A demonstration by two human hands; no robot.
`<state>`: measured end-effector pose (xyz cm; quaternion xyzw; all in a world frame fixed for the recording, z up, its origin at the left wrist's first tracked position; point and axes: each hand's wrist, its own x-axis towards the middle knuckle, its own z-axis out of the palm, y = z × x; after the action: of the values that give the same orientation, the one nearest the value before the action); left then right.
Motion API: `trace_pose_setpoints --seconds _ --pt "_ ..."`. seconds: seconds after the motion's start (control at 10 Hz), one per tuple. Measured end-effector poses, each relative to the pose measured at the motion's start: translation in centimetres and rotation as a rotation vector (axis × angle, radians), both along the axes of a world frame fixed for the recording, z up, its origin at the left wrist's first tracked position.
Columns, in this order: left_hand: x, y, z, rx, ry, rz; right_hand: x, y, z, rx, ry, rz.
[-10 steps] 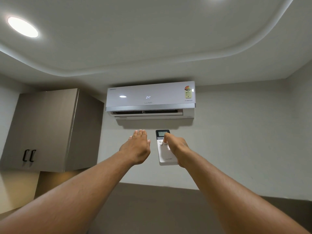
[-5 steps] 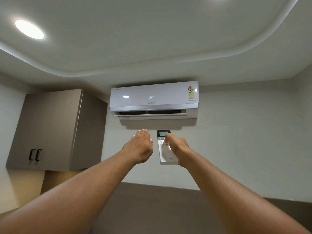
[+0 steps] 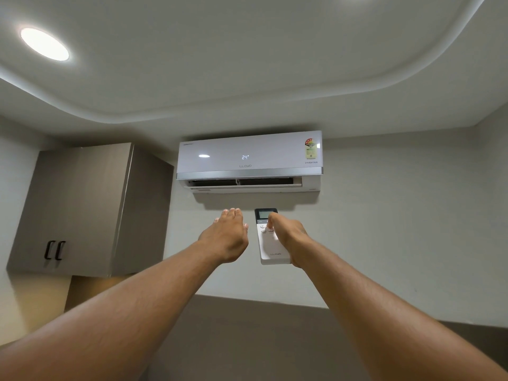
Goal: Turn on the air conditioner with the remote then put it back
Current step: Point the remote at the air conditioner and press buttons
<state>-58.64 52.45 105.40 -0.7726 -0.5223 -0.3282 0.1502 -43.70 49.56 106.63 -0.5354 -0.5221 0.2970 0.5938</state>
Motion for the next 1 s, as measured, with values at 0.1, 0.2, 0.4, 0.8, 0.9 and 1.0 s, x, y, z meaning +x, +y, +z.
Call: trace_pose_setpoints --seconds 0.1,0.2,0.4,0.8,0.9,1.0 --pt "0.0 0.0 0.1 0.001 0.0 -0.003 -0.2 0.0 0.1 0.006 -0.001 -0.002" --pt "0.0 0.0 0.1 0.002 -0.002 -0.005 -0.3 0.0 0.2 0.006 -0.004 -0.005" --pt "-0.5 0.1 0.1 0.004 -0.011 -0.001 -0.5 -0.1 0.1 -0.001 -0.006 -0.006" --pt "-1.2 0.1 0.0 0.007 -0.014 -0.002 -1.2 0.1 0.2 0.004 -0.005 0.001" --pt "-1.4 0.0 0.0 0.005 -0.013 0.001 -1.2 0.0 0.2 -0.001 -0.005 -0.011" --pt "-1.6 0.0 0.1 0.006 -0.02 -0.001 -1.2 0.0 0.1 -0.003 -0.008 -0.02"
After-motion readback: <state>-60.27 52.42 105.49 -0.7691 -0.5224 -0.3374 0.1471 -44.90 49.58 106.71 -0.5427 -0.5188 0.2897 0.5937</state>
